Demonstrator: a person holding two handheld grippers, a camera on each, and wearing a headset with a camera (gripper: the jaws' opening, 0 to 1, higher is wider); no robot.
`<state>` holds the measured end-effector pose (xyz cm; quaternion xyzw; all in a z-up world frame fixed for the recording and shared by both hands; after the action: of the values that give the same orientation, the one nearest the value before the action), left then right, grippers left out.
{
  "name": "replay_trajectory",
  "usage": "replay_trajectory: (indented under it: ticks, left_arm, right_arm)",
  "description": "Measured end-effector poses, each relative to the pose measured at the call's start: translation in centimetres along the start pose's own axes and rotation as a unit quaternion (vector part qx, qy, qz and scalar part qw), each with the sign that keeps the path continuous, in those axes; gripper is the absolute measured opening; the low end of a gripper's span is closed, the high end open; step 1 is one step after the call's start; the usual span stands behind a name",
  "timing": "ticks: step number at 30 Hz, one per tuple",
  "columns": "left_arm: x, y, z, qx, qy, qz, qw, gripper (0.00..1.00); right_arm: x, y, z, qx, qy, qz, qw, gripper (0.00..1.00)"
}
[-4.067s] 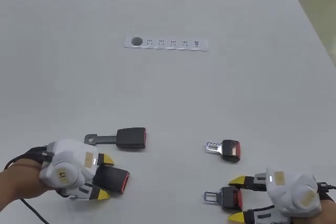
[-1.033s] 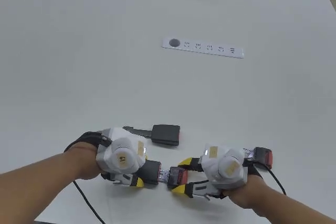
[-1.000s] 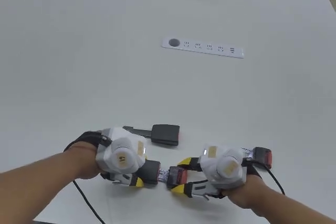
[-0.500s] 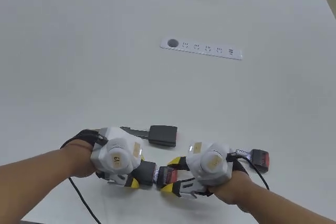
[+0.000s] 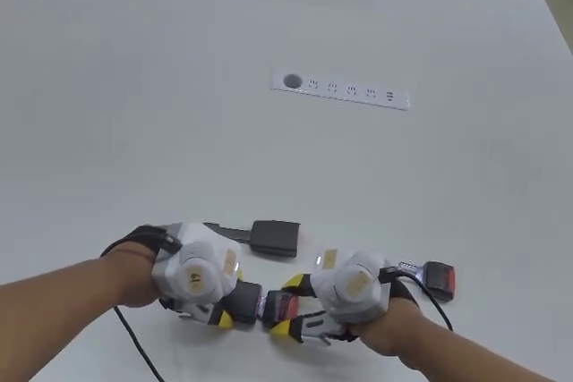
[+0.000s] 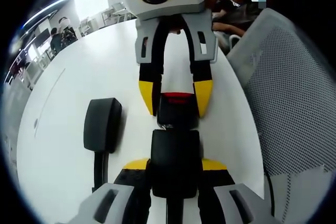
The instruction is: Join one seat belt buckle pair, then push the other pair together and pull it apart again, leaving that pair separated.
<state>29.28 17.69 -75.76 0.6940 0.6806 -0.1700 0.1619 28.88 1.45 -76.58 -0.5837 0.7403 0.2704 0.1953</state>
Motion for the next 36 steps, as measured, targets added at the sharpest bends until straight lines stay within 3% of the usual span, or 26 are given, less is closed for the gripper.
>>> replay_trajectory:
  ticks: [14, 36]
  left_arm:
    - [0.42, 0.12, -0.2, 0.009, -0.012, 0.009, 0.9998, 0.35]
    - [0.54, 0.27, -0.22, 0.012, -0.013, 0.007, 0.9998, 0.35]
  right_arm:
    - [0.22, 0.14, -0.04, 0.011, -0.001, -0.014, 0.9998, 0.34]
    - [0.46, 0.24, 0.02, 0.014, -0.017, -0.003, 0.9998, 0.34]
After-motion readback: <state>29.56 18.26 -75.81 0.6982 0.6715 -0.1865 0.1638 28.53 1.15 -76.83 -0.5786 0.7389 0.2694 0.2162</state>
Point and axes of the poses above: the centre of the closed fingertips' face, and the gripper's own axes: z roughly forward along the fingers, y roughly to its left, x roughly out of its underside, the point moved 10 cm from there along -z, roughly backward along the fingers, and after that the axes turned 4 degrees about y, right-handed, at the moved point
